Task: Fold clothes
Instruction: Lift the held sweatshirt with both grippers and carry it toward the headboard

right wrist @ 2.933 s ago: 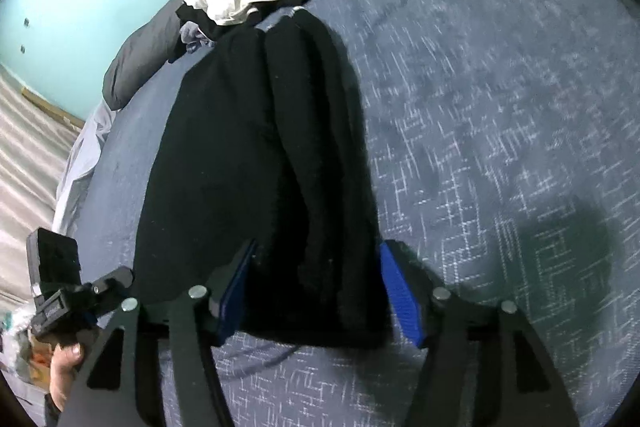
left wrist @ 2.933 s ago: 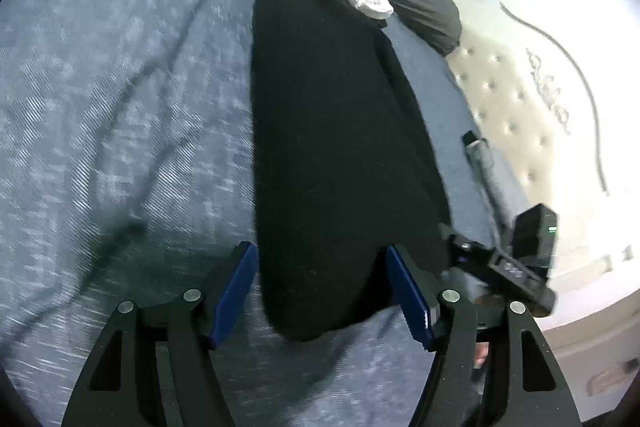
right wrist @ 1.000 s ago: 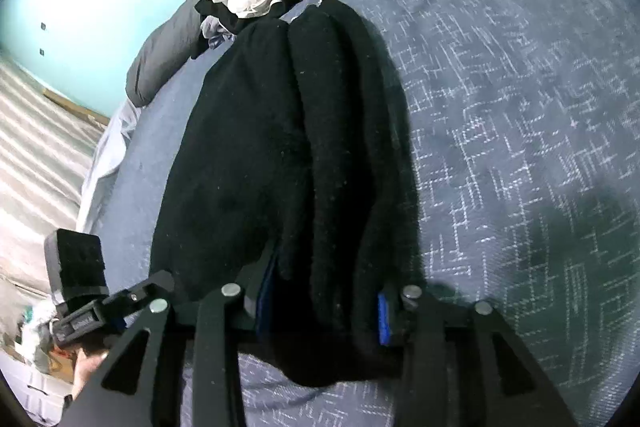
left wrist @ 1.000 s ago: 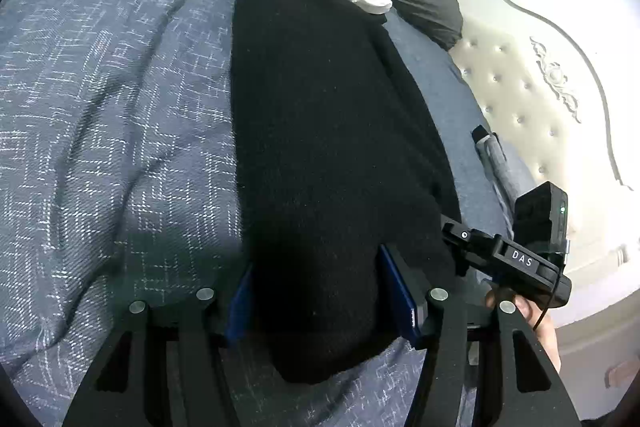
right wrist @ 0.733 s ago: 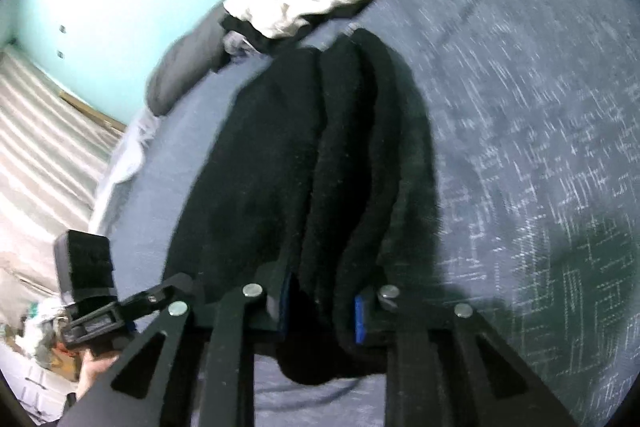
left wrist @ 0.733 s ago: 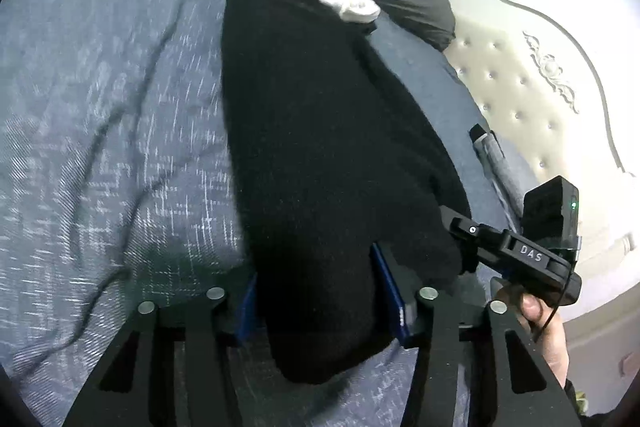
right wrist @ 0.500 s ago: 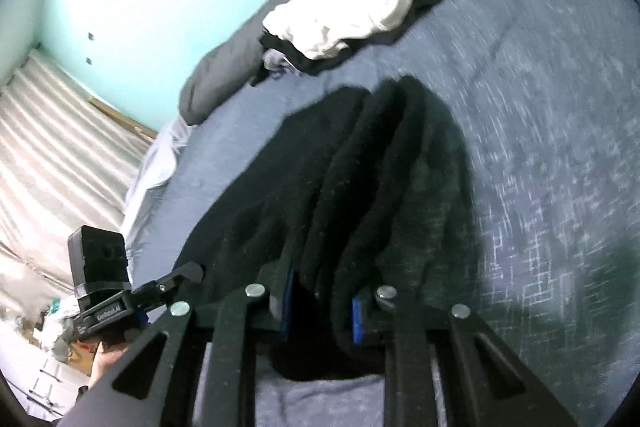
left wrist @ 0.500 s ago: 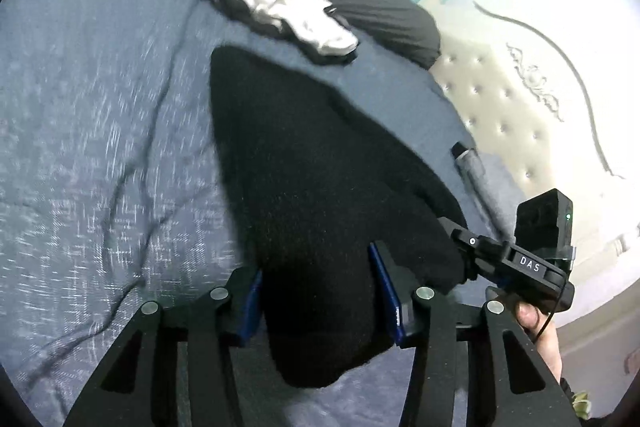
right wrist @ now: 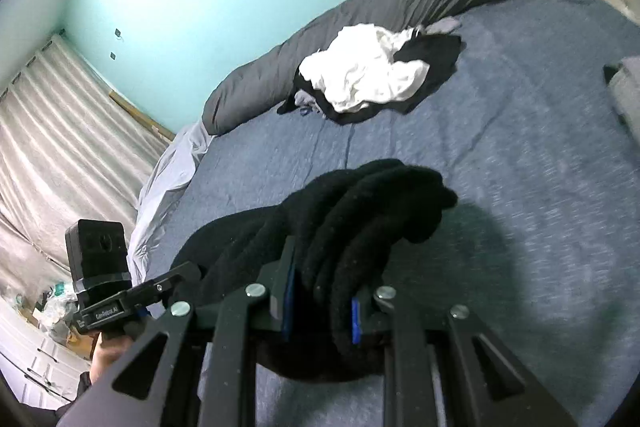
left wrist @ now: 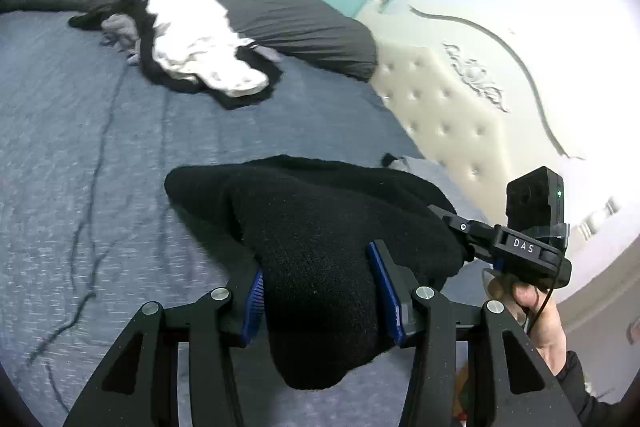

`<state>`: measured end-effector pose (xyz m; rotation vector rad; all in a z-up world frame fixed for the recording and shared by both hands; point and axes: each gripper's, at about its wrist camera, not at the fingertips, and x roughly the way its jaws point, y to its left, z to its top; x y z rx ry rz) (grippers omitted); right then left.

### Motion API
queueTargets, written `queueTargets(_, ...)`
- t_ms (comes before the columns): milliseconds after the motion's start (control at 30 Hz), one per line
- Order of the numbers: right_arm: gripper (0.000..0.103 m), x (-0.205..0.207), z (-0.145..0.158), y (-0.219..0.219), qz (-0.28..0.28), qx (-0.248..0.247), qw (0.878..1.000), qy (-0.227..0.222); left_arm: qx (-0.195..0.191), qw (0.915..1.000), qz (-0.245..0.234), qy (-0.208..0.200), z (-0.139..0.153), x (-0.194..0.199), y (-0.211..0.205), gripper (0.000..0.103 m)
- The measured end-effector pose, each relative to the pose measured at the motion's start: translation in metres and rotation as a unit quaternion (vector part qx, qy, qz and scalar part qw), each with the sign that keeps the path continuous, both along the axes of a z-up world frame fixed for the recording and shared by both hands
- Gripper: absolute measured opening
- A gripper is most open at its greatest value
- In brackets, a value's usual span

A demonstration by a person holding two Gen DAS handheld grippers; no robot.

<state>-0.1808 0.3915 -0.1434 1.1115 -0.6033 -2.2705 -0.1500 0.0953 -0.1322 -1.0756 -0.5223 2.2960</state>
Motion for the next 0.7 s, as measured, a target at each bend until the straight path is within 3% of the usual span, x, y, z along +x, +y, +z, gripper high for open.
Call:
queueTargets(400, 0.02, 0.005, 0.073, 0.1, -0.028, 0.043, 0.998, 0.034, 0.008, 0.9982, -0.052, 0.028, 0.049, -0.011, 0.113, 0.052)
queueTargets(700, 0.02, -0.025, 0.115, 0.191, -0.055, 0.066, 0.994, 0.07, 0.009, 0.9945, -0.086, 0.06, 0.08, -0.061, 0.212, 0.052)
